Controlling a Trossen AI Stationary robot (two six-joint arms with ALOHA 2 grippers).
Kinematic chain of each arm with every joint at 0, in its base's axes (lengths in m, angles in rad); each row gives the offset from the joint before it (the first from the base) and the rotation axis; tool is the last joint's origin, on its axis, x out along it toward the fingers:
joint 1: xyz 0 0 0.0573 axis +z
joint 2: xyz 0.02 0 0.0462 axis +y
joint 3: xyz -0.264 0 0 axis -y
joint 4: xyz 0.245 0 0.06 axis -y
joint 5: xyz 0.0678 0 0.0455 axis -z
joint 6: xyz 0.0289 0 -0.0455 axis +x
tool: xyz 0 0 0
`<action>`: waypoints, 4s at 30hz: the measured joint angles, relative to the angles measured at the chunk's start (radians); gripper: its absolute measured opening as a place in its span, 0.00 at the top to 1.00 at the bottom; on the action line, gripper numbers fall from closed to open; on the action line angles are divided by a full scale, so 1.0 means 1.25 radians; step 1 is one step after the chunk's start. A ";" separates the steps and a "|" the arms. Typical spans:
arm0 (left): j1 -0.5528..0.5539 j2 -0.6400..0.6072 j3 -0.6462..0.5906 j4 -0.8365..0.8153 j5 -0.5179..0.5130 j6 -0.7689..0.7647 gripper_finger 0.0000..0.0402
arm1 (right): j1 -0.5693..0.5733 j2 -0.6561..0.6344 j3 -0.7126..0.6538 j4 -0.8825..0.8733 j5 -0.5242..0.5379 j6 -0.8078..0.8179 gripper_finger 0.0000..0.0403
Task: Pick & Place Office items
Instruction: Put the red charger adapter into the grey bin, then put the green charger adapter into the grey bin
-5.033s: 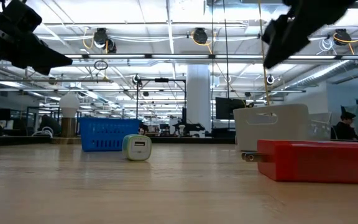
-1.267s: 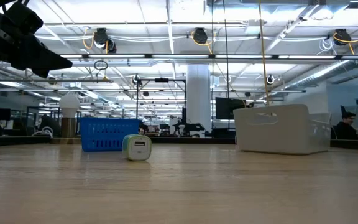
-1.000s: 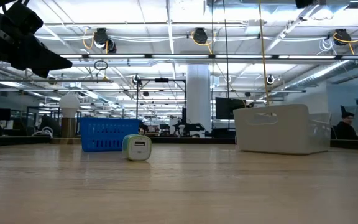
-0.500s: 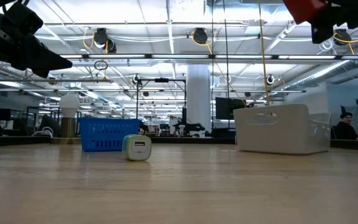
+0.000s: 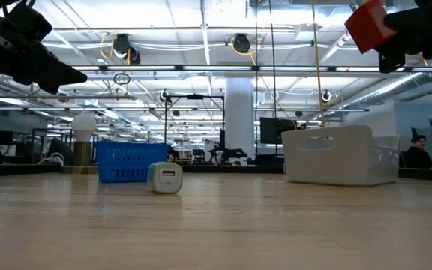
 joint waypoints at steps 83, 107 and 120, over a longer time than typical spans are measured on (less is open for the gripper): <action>0.000 0.000 0.000 0.001 0.000 -0.001 0.96 | -0.450 0.829 0.445 -0.648 -0.076 0.239 0.53; 0.000 0.000 0.000 -0.003 0.000 0.001 0.96 | -0.477 0.867 0.386 -0.544 -0.129 0.211 0.20; 0.000 0.000 0.000 -0.005 0.000 0.000 0.96 | -0.443 0.682 0.386 -0.465 -0.128 0.164 0.35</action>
